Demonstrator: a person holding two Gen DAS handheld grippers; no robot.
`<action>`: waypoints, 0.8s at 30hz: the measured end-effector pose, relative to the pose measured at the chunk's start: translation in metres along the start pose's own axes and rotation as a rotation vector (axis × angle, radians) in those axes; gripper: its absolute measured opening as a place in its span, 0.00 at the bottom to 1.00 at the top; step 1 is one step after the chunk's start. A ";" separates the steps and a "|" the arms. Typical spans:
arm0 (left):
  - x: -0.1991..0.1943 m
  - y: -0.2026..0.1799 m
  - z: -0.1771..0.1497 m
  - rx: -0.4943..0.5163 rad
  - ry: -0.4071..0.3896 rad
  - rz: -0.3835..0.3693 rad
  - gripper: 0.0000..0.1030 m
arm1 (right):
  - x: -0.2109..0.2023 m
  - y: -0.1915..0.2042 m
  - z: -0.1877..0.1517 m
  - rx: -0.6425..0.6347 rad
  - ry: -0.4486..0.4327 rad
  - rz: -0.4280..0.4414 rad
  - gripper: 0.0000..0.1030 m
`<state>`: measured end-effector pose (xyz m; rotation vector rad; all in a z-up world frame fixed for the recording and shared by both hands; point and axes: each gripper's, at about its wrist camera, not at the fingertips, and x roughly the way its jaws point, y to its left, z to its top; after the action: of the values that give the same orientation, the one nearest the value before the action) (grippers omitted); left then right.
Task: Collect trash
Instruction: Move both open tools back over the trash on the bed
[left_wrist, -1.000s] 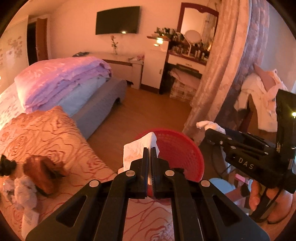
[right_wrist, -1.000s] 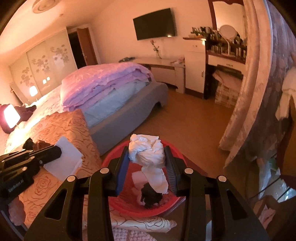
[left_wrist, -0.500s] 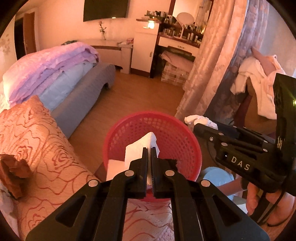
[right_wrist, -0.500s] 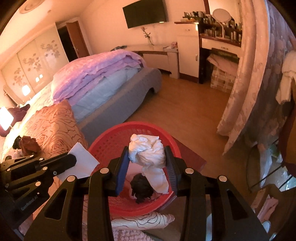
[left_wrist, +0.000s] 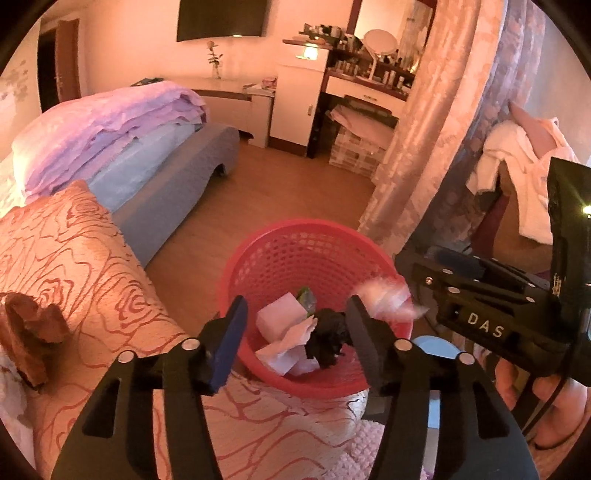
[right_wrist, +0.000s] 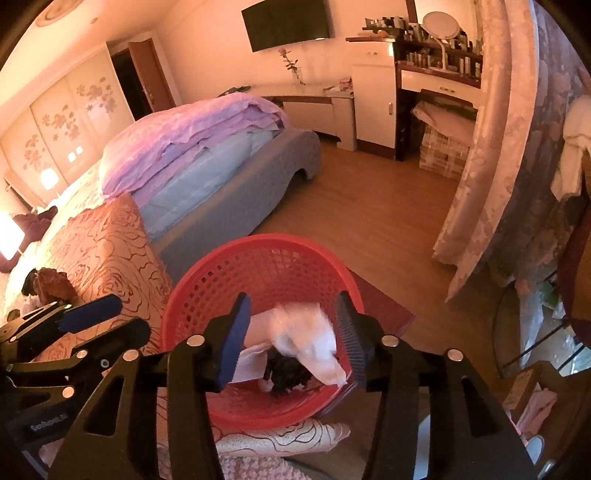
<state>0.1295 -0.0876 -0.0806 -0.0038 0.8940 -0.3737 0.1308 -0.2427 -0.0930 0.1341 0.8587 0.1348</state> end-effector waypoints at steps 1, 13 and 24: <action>-0.002 0.002 0.000 -0.007 -0.003 0.004 0.56 | -0.001 0.001 0.000 0.001 -0.003 0.000 0.50; -0.020 0.025 -0.007 -0.070 -0.034 0.048 0.60 | -0.007 0.008 0.000 -0.016 -0.022 0.003 0.53; -0.046 0.022 -0.012 -0.042 -0.087 0.134 0.66 | -0.023 0.023 0.002 -0.051 -0.066 0.019 0.59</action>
<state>0.1014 -0.0501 -0.0564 0.0005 0.8110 -0.2283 0.1157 -0.2240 -0.0702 0.0986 0.7879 0.1692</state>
